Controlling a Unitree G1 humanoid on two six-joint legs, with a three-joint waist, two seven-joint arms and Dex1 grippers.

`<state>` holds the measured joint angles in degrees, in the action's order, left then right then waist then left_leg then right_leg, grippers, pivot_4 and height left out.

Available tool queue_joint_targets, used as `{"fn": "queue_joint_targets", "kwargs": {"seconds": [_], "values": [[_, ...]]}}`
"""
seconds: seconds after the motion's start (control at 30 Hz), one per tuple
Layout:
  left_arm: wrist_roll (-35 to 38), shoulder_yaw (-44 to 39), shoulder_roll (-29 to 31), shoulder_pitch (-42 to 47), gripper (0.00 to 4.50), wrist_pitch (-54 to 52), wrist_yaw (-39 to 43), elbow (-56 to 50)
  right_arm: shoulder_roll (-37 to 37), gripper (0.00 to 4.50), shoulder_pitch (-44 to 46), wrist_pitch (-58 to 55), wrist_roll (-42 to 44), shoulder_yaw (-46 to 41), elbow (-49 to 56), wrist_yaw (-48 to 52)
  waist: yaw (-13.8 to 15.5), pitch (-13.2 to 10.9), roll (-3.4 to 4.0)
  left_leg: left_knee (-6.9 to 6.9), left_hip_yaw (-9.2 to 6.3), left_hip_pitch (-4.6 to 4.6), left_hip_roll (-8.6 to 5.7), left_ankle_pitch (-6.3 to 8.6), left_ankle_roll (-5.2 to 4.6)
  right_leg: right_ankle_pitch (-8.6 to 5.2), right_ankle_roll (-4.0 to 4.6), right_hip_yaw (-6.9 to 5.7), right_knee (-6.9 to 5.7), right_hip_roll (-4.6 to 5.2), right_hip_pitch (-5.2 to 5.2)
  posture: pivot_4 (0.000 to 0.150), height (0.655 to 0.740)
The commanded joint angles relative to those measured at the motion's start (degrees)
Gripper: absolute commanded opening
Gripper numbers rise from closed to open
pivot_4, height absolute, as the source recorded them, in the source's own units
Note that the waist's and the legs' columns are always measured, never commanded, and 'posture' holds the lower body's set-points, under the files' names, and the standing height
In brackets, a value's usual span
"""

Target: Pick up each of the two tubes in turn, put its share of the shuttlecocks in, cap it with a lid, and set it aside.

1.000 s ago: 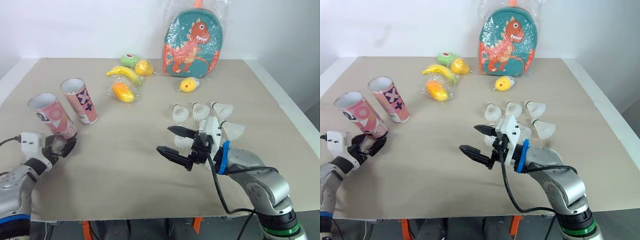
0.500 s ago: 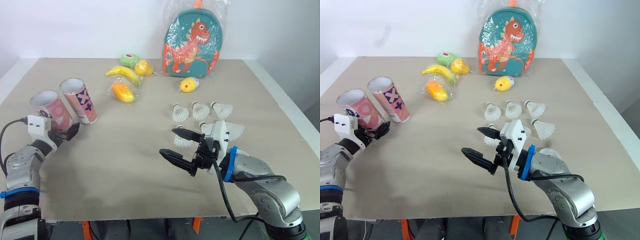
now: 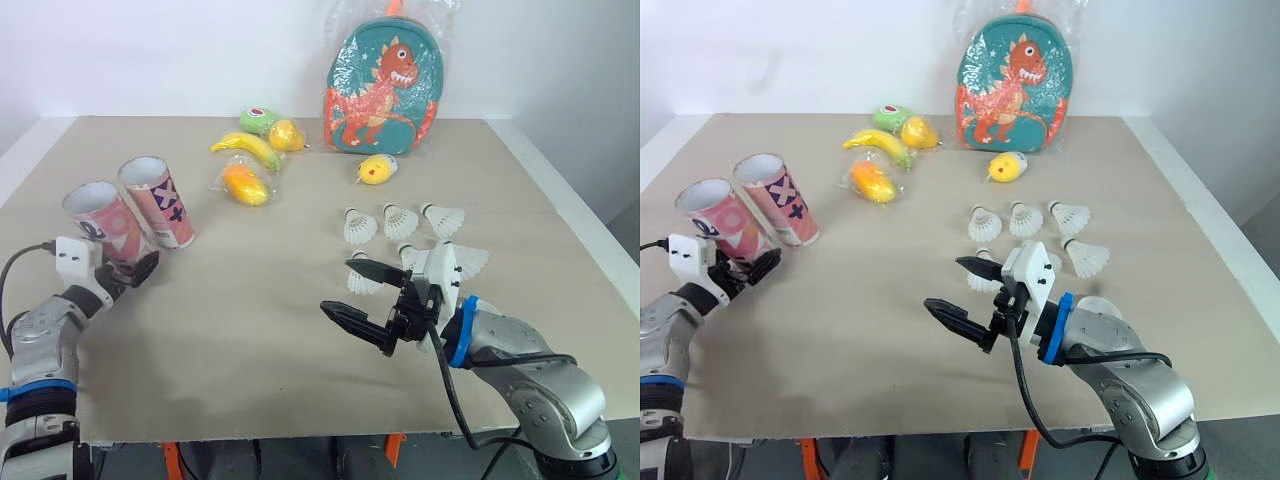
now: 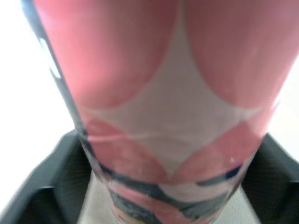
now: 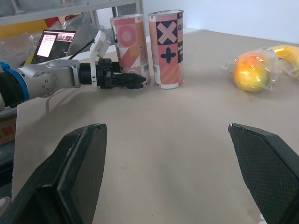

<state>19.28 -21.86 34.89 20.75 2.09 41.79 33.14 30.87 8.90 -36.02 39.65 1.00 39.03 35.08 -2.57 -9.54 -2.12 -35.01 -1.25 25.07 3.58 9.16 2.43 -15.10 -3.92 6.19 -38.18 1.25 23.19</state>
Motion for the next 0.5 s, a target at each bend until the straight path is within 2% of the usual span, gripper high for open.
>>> {"fn": "queue_joint_targets", "kwargs": {"seconds": [0.03, 0.3, 0.37, 0.5], "values": [[0.7, -0.7, 0.6, 0.0, 3.16, 0.8, -0.1, -1.9, 0.4, 4.5, 0.8, 0.6, 0.9, -0.9, 1.8, 0.2, 0.0, 0.0, -0.01, 0.0, 0.0, 0.0, 0.0, 0.0, 0.0, 0.0, 0.0, 0.0, 0.0, 0.0, 0.0, 0.15, 0.7347], [1.7, -1.0, 1.3, -2.1, 3.16, 0.0, 1.4, -4.9, 0.6, 4.5, 1.0, 0.8, 0.7, -0.6, 1.4, 0.8, 0.0, 0.0, -0.01, 0.0, 0.0, 0.0, 0.0, 0.0, 0.0, 0.0, 0.01, 0.0, 0.0, 0.0, 0.0, 0.15, 0.7347], [3.0, -0.4, 2.8, -4.6, 3.16, -2.1, 5.1, -8.6, 0.9, 4.5, 0.8, 0.8, 0.6, -0.7, 1.5, 1.1, -0.1, 0.0, -0.01, 0.0, 0.02, 0.01, 0.01, 0.0, 0.0, -0.01, 0.02, 0.01, 0.0, 0.01, 0.01, 0.15, 0.7347], [4.5, 2.0, 11.3, -14.2, 3.16, -5.7, 20.2, -17.5, 1.8, 4.5, -0.6, 0.2, 1.1, -2.3, 1.7, 0.9, -0.3, 0.0, -0.11, 0.05, 0.05, -0.01, 0.1, 0.01, 0.02, -0.03, 0.15, 0.0, -0.01, -0.03, 0.07, 0.15, 0.7347]]}}
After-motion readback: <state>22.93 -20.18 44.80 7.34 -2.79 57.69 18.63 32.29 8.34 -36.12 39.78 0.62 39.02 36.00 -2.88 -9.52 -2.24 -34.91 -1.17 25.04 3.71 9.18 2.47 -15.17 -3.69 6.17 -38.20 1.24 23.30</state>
